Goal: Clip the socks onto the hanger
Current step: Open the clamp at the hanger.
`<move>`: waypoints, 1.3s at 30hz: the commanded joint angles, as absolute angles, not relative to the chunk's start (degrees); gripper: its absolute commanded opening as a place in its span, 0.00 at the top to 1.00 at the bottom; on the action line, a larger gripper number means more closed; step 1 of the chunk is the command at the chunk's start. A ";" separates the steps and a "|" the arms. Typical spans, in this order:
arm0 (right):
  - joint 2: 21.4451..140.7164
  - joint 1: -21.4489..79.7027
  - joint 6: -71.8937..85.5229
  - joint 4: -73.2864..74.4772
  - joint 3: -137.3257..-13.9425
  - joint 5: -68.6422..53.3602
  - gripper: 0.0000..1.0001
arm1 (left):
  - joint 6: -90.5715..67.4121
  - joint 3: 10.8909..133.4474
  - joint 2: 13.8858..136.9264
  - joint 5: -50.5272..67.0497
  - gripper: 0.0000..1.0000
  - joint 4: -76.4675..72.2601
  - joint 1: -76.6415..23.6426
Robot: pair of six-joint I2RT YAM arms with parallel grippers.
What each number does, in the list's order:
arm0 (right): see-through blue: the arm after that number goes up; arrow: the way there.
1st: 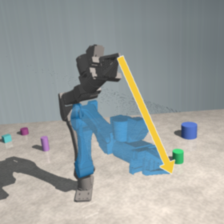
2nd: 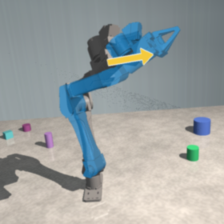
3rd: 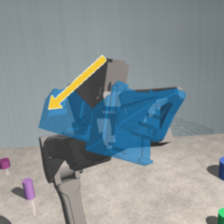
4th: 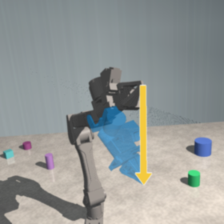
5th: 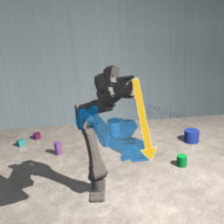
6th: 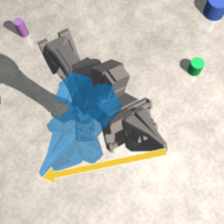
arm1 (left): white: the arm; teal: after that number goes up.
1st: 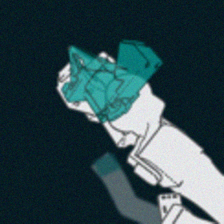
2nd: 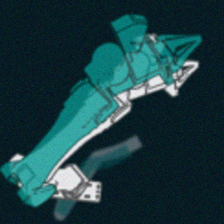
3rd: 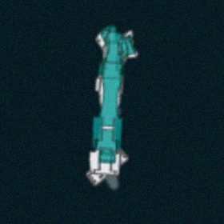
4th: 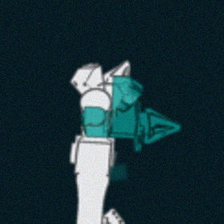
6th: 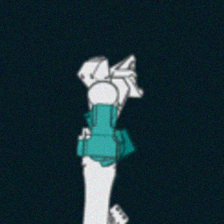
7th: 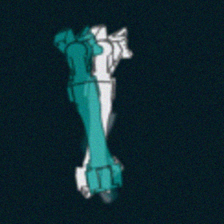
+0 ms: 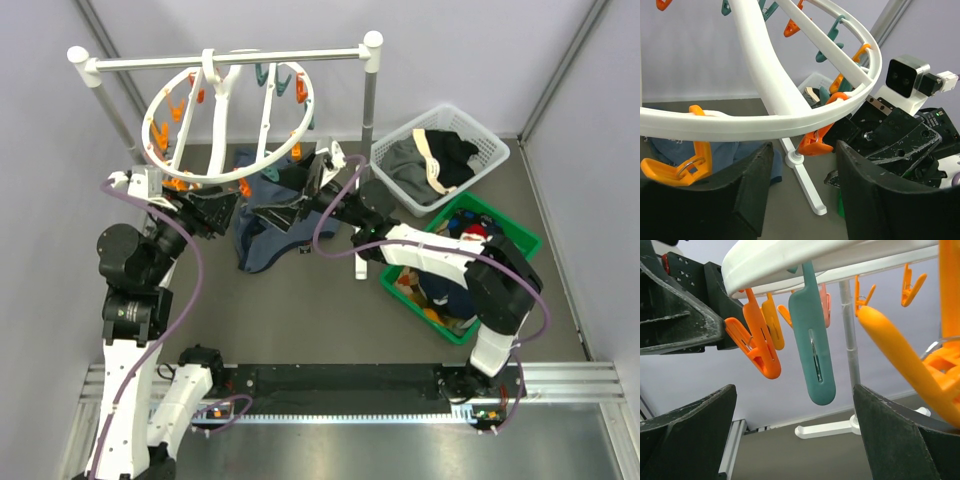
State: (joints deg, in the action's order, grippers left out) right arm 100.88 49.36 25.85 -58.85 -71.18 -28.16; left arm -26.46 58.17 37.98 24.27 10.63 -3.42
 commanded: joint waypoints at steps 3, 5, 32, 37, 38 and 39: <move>102.48 50.54 27.42 -63.10 -75.50 -30.32 0.01 | -26.28 58.97 38.67 24.96 0.49 7.91 -3.52; 102.83 50.45 27.86 -63.28 -76.11 -31.02 0.01 | -26.37 59.15 38.85 25.14 0.55 7.91 -3.52; 107.14 50.98 28.74 -65.92 -82.44 -35.42 0.33 | -30.23 62.05 39.46 24.26 0.94 9.40 -3.52; 107.05 51.06 27.51 -65.48 -82.97 -35.42 0.36 | -30.76 62.75 39.81 24.35 0.96 10.37 -3.52; 107.05 51.06 27.16 -65.22 -82.97 -35.33 0.38 | -30.76 62.75 39.64 24.26 0.96 10.37 -3.52; 106.96 51.06 27.16 -65.13 -82.97 -35.33 0.40 | -30.76 62.75 39.64 24.17 0.96 10.37 -3.52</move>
State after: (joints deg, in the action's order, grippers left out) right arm 106.65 50.15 28.49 -62.13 -80.01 -34.48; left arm -29.95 60.27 39.66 24.40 11.16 -3.42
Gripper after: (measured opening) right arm 0.625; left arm 0.047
